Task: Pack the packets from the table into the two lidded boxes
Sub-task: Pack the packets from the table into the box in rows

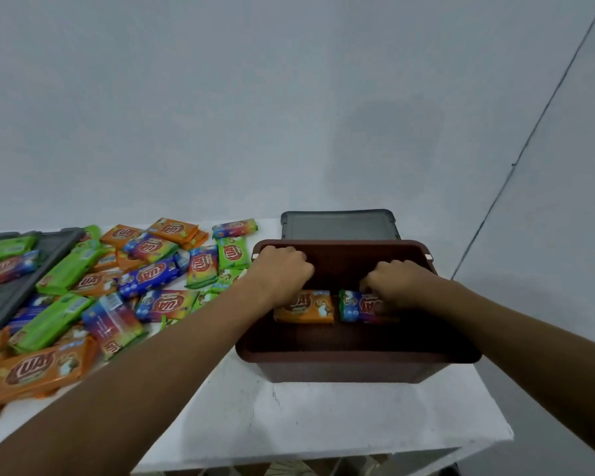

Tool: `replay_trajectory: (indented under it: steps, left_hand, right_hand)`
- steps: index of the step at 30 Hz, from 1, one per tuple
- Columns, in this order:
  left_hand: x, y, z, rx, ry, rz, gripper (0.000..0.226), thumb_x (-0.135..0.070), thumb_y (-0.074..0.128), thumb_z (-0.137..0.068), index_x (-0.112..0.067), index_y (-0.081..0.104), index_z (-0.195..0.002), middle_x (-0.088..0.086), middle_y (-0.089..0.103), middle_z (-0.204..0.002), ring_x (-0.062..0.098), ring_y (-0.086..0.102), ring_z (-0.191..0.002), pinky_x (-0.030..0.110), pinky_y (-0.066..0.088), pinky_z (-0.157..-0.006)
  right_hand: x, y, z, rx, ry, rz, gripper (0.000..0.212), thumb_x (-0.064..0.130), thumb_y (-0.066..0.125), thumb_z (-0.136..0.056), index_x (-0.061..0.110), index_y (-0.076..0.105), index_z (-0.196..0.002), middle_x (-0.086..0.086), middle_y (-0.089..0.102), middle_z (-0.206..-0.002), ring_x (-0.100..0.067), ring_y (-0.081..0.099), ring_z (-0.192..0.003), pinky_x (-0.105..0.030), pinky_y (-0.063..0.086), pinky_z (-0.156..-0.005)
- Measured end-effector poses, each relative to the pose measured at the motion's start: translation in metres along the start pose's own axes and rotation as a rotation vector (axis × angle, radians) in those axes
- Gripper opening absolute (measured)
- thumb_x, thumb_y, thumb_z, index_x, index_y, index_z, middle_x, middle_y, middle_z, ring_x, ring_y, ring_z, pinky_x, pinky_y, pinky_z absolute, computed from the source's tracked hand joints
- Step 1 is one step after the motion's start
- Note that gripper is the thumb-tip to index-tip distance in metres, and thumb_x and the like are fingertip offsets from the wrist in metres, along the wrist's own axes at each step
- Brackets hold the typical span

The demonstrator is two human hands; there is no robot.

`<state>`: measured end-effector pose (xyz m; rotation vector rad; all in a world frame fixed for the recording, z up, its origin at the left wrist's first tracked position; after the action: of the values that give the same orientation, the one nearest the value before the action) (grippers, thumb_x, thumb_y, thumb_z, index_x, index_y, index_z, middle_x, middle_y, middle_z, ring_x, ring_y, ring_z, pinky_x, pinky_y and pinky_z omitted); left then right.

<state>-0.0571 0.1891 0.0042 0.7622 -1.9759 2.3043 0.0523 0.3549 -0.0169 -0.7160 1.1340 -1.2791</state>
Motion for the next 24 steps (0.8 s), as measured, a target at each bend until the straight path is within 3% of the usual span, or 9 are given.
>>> replay_trajectory:
  steps: [3, 6, 8, 12, 17, 20, 22, 24]
  left_hand:
    - [-0.008, 0.006, -0.007, 0.156, 0.114, 0.091, 0.054, -0.045, 0.065, -0.086, -0.022, 0.051, -0.133, 0.005, 0.055, -0.125, 0.029, 0.058, -0.111, 0.041, 0.047, -0.079]
    - [-0.016, 0.017, -0.012, 0.297, 0.146, 0.077, 0.075, -0.049, 0.073, -0.079, -0.022, 0.043, -0.142, 0.007, 0.051, -0.133, 0.031, 0.055, -0.117, 0.045, 0.048, -0.088]
    - [-0.018, 0.021, -0.012, 0.328, 0.142, 0.036, 0.073, -0.040, 0.073, -0.082, -0.019, 0.040, -0.144, 0.009, 0.051, -0.133, 0.033, 0.054, -0.117, 0.045, 0.048, -0.088]
    - [-0.019, 0.020, -0.010, 0.288, 0.102, 0.011, 0.045, -0.023, 0.064, -0.092, -0.011, 0.051, -0.133, 0.013, 0.054, -0.128, 0.032, 0.056, -0.114, 0.042, 0.050, -0.085]
    - [-0.011, 0.010, -0.001, 0.333, 0.085, 0.004, 0.051, -0.044, 0.062, -0.090, -0.015, 0.051, -0.130, 0.010, 0.054, -0.126, 0.030, 0.055, -0.114, 0.043, 0.045, -0.094]
    - [0.011, 0.007, 0.012, 0.145, 0.116, 0.070, 0.033, -0.042, 0.052, -0.093, -0.021, 0.061, -0.117, 0.006, 0.063, -0.111, 0.025, 0.060, -0.104, 0.042, 0.044, -0.096]
    - [0.031, 0.010, 0.027, -0.074, 0.119, 0.373, 0.023, -0.032, 0.053, -0.093, -0.020, 0.065, -0.109, 0.002, 0.065, -0.109, 0.020, 0.059, -0.104, 0.039, 0.045, -0.094]
    - [0.054, 0.018, 0.046, -0.235, 0.073, 0.647, 0.024, -0.028, 0.056, -0.096, -0.016, 0.064, -0.114, 0.001, 0.062, -0.123, 0.016, 0.054, -0.115, 0.030, 0.041, -0.097]
  right_hand:
    - [0.002, 0.003, -0.003, 0.036, -0.044, -0.041, 0.061, 0.052, 0.069, -0.080, 0.026, 0.052, -0.132, -0.003, 0.053, -0.127, -0.023, 0.053, -0.112, -0.034, 0.040, -0.082]
    - [0.005, 0.006, -0.007, 0.032, -0.048, -0.028, 0.063, 0.051, 0.072, -0.077, 0.024, 0.050, -0.130, -0.004, 0.053, -0.127, -0.023, 0.052, -0.112, -0.034, 0.041, -0.083]
    - [0.004, 0.007, -0.007, 0.022, -0.031, -0.041, 0.061, 0.049, 0.073, -0.078, 0.023, 0.050, -0.127, -0.003, 0.054, -0.126, -0.023, 0.053, -0.111, -0.036, 0.043, -0.084]
    - [0.005, 0.008, -0.006, 0.025, 0.005, -0.008, 0.059, 0.045, 0.072, -0.081, 0.019, 0.050, -0.129, -0.006, 0.055, -0.126, -0.024, 0.054, -0.112, -0.036, 0.044, -0.087]
    - [-0.003, 0.004, -0.004, 0.085, -0.045, -0.154, 0.054, 0.048, 0.071, -0.081, 0.026, 0.053, -0.127, -0.002, 0.053, -0.125, -0.020, 0.052, -0.110, -0.030, 0.044, -0.082]
    - [-0.005, -0.007, -0.001, -0.021, -0.098, -0.291, 0.043, 0.045, 0.068, -0.083, 0.033, 0.055, -0.123, 0.006, 0.058, -0.119, -0.014, 0.056, -0.107, -0.034, 0.051, -0.084]
    - [0.003, -0.017, 0.000, -0.120, -0.122, -0.327, 0.037, 0.041, 0.067, -0.085, 0.033, 0.057, -0.121, 0.010, 0.061, -0.113, -0.009, 0.058, -0.102, -0.035, 0.054, -0.084]
    - [0.014, -0.028, -0.001, -0.206, -0.156, -0.378, 0.032, 0.039, 0.067, -0.086, 0.032, 0.059, -0.117, 0.012, 0.063, -0.109, -0.004, 0.059, -0.097, -0.032, 0.054, -0.083]
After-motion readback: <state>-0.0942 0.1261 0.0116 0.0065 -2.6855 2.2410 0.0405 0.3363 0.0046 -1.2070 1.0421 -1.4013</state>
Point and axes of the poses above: each hand's wrist, its own z-axis away from the middle knuckle, its own y-axis out of the palm, x = y × z, the point moved 2 cm from there along -z, towards the middle knuckle
